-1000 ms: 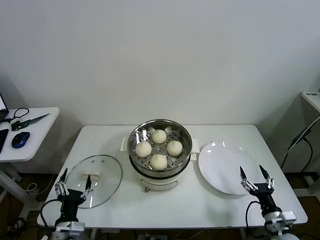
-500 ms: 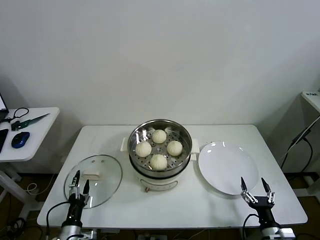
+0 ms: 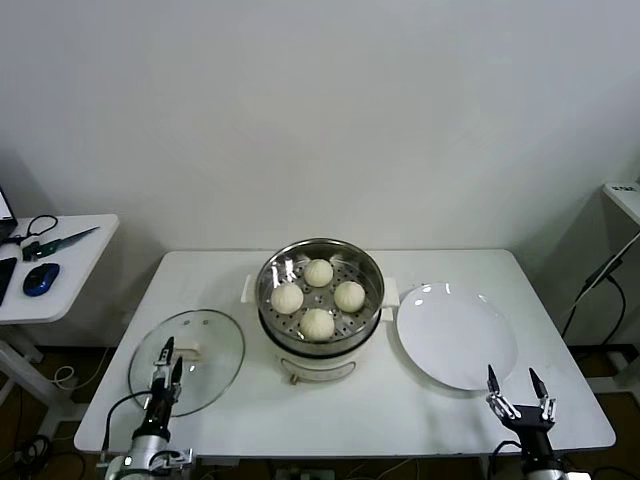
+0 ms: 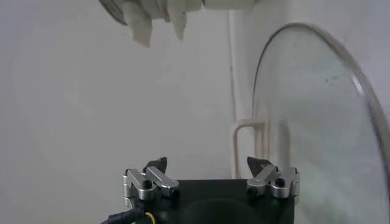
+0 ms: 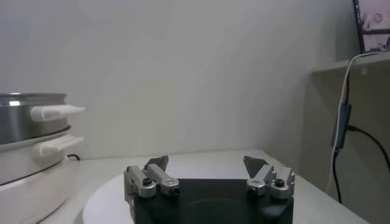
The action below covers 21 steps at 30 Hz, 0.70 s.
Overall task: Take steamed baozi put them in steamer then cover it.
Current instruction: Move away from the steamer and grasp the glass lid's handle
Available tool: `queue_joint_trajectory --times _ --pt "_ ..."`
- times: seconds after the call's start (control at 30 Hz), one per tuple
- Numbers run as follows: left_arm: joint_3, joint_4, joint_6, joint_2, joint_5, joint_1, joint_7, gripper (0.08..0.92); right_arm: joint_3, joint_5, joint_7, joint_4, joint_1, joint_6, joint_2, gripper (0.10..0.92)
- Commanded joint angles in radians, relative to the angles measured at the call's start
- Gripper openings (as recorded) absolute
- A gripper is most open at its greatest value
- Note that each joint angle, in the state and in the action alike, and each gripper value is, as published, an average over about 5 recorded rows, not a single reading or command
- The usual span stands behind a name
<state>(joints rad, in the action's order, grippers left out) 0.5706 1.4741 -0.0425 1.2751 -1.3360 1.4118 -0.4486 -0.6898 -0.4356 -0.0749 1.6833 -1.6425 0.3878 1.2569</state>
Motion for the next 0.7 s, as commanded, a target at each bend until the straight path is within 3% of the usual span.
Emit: queue_joint_trajectory --times 0.03,0.53,0.7 --pt "-0.005 -0.054 -0.015 -0.007 -0.012 -0.035 0.003 0.823 -0.001 0.001 -0.003 -0.001 -0.010 0.007 0.009 0.823" --pt "-0.029 -0.080 -0.048 -0.023 0.034 -0.095 0.039 0.818 0.003 0.006 -0.010 0.016 -0.019 0.010 0.023 0.823" --pt "-0.036 -0.082 -0.055 -0.027 0.066 -0.091 0.046 0.714 0.004 0.012 -0.010 0.017 -0.016 0.007 0.027 0.823"
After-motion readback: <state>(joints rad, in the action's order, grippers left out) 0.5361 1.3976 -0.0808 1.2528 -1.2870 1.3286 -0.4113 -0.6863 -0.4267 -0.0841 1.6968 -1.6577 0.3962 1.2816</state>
